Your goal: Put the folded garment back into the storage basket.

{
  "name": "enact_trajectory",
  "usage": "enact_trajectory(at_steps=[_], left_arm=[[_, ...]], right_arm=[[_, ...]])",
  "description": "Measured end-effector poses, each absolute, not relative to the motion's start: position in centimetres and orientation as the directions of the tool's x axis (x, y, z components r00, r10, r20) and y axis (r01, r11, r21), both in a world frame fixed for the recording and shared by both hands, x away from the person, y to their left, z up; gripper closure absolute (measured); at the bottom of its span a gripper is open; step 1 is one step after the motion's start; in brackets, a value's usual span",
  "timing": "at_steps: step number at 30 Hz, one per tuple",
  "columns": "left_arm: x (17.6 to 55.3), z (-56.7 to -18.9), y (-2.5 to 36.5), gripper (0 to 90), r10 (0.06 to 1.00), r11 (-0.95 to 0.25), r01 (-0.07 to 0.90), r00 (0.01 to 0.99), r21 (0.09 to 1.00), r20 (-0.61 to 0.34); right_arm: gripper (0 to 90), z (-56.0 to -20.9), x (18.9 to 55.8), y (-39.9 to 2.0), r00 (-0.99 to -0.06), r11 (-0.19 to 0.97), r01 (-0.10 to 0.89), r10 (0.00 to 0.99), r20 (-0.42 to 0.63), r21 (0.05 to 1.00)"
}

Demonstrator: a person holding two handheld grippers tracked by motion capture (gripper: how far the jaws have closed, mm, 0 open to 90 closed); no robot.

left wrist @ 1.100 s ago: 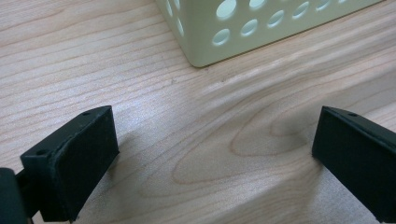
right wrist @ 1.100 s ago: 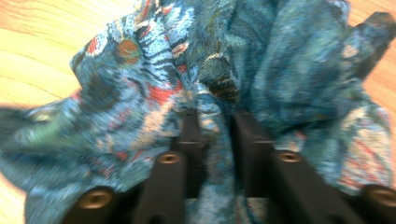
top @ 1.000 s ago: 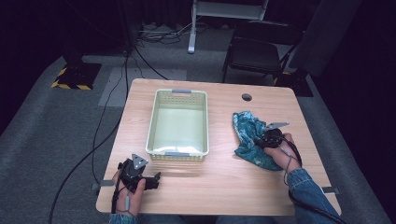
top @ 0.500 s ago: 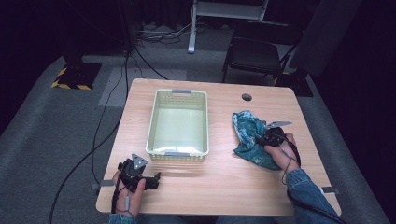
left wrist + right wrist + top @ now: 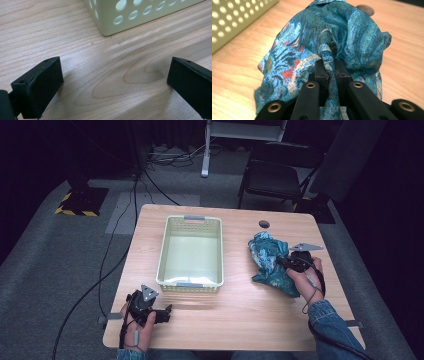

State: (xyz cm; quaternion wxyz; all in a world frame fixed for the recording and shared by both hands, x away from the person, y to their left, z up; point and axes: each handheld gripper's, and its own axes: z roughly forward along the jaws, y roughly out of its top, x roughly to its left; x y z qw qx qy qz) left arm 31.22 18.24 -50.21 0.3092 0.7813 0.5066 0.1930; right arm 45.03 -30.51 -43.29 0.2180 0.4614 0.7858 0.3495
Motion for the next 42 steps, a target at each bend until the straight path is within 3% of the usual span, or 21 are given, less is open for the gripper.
enact_trajectory(at_steps=[42], left_arm=[[31.2, -50.2, 18.3, 0.3, 0.911, -0.295, 0.672, 0.412, 0.679, -0.013]], right_arm=[[83.4, -37.7, 45.1, -29.1, -0.464, 0.275, 0.496, 0.886, -0.016, 0.824]])
